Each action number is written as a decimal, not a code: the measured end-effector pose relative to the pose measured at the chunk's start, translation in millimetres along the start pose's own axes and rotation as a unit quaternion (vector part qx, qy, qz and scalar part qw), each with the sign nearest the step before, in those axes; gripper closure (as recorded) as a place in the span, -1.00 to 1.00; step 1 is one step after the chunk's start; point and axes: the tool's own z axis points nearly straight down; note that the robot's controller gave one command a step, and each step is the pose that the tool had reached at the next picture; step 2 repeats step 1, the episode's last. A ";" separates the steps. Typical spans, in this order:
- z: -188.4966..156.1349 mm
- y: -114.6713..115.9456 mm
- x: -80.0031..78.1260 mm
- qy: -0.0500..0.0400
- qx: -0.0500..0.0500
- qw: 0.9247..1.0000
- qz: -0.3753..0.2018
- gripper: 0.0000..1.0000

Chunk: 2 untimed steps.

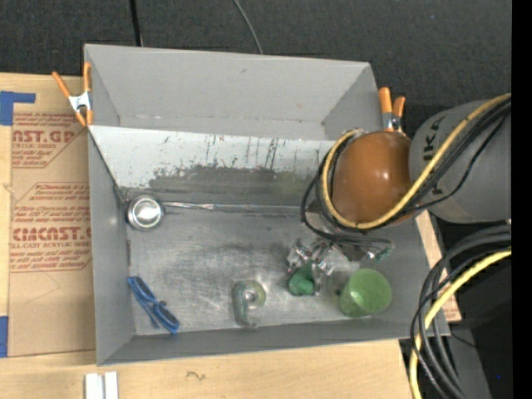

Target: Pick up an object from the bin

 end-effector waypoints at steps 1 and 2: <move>-149.5 -8.7 5.5 0.000 0.003 1.000 0.027 1.00; -149.5 -8.7 5.5 0.000 0.003 1.000 0.027 1.00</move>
Offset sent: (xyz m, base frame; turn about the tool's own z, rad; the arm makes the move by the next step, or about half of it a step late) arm -0.0009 -0.0114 0.1452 0.0526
